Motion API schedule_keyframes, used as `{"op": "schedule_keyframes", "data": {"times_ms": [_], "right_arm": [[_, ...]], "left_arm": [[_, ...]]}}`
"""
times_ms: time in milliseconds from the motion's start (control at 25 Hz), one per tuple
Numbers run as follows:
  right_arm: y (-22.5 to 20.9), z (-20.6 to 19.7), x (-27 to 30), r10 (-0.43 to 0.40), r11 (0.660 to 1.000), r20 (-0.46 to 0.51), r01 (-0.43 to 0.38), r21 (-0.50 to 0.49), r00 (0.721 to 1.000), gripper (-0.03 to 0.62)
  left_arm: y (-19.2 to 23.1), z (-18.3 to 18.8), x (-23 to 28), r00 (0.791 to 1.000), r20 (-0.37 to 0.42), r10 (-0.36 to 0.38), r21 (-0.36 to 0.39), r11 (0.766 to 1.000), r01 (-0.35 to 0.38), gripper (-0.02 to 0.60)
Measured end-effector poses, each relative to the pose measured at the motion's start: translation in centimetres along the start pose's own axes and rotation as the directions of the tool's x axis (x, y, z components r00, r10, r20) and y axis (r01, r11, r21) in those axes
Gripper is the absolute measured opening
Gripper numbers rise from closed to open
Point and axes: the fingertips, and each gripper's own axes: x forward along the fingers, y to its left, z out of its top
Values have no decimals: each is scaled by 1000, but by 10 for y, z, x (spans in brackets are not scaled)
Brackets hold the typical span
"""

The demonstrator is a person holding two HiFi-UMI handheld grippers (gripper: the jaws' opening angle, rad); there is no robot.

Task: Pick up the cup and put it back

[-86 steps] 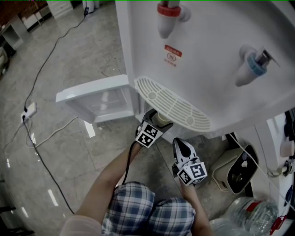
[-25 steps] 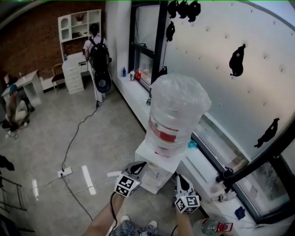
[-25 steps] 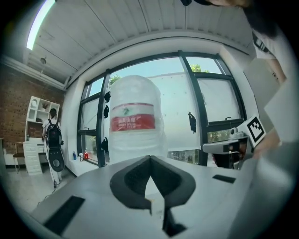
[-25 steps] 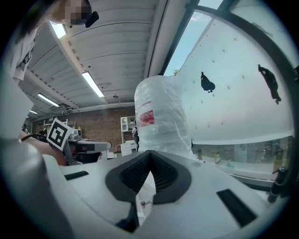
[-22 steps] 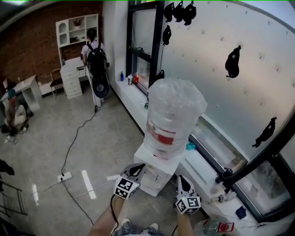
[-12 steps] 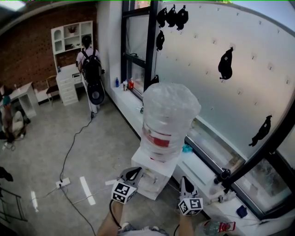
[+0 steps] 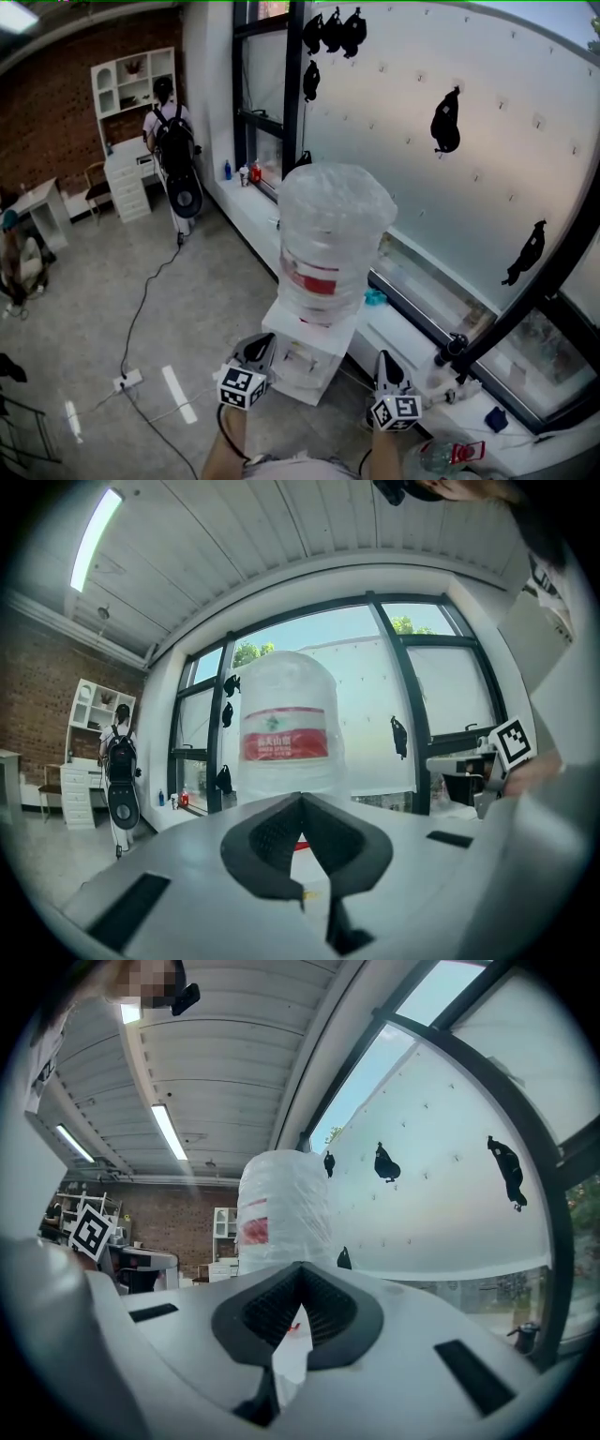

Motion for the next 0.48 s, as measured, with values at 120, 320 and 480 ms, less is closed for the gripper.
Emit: {"op": "schedule_keyframes", "data": {"times_ms": [120,320,480], "right_arm": [[0,-3,-1,6,1000,-12,-6,-9,1000,15],[0,-8,-3,5,1000,-27,-6,-7,1000,15],[-5,-12,-7,-12,1000,-34,12,6,999,15]], "left_arm": [[-2,-1,1,1000,5,-2,-7,1000,2,25],[-6,-7,1,1000,3,-11,-7,1000,11,25],[-6,-10,2,1000,-1,-11,-15,1000,10,25]]}}
